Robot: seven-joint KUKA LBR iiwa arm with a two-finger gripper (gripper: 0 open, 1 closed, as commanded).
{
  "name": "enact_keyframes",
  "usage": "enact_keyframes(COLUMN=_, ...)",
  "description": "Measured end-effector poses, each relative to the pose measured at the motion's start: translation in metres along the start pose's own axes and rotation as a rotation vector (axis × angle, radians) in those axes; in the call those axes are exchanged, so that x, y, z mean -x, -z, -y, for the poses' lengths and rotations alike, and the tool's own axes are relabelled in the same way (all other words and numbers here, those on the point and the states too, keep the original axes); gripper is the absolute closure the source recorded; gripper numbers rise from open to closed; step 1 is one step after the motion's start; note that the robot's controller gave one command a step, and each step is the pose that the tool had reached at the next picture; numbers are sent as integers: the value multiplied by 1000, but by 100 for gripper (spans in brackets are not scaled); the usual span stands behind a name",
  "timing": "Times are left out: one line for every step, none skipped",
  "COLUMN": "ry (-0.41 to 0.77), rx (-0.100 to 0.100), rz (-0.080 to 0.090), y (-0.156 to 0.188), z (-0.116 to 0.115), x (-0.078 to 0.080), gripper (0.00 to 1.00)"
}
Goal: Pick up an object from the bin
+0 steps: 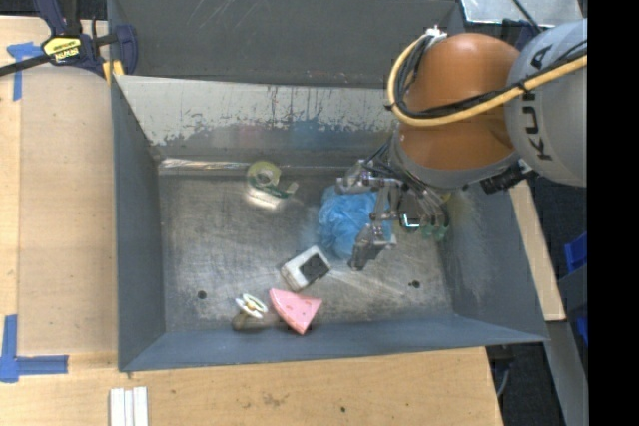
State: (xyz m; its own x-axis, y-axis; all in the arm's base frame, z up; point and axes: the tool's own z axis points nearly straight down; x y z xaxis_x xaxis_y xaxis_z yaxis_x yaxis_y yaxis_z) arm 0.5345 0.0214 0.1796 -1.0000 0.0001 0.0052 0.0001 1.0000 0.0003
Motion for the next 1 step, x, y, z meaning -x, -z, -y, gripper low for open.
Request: enact_keyframes(ry=0, rx=0, rz=8, y=4, z=0, x=2, gripper=0)
